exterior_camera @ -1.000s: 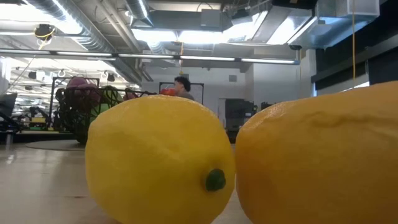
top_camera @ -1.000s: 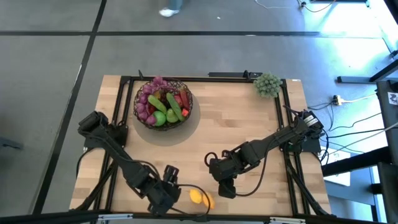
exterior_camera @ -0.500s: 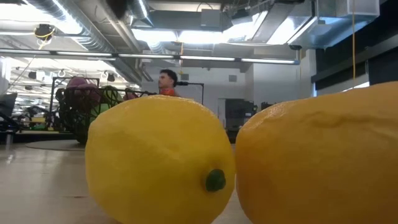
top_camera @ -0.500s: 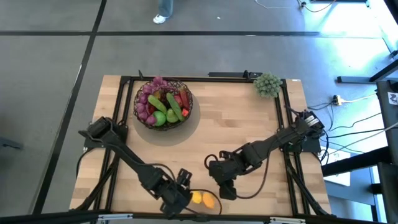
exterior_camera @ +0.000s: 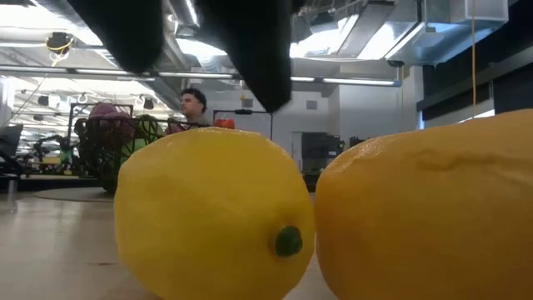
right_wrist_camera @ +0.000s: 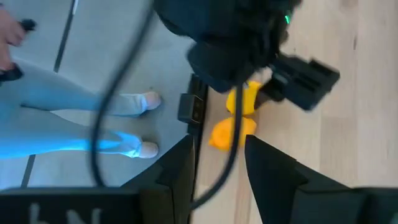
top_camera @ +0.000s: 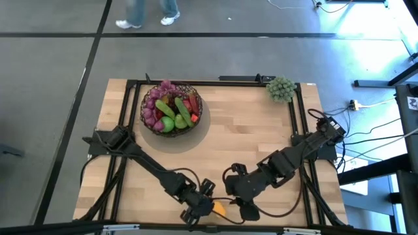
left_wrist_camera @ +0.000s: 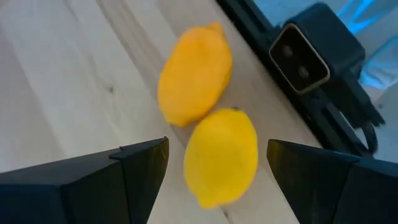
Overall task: Build produce basket
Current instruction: Put the left yellow lemon into the black wire basket
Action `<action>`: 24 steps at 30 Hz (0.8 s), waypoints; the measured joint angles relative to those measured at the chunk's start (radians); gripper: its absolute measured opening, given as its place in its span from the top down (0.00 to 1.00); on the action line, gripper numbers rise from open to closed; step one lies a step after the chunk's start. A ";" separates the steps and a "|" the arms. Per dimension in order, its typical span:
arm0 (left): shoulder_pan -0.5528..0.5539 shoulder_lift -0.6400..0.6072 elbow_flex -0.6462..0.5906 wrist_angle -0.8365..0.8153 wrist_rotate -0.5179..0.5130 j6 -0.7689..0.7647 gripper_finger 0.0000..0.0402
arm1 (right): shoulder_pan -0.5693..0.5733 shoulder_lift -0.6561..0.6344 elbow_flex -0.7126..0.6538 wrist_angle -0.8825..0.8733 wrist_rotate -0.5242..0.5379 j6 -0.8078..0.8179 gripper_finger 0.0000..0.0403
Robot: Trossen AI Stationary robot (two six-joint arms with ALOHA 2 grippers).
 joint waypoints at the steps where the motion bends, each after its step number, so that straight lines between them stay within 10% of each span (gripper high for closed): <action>1: 0.006 0.006 0.000 0.012 0.014 0.001 0.34 | 0.004 0.000 0.010 -0.001 0.000 -0.003 0.66; 24: 0.036 0.117 0.000 0.004 0.108 -0.009 0.34 | 0.005 0.000 0.037 -0.007 -0.002 -0.005 0.66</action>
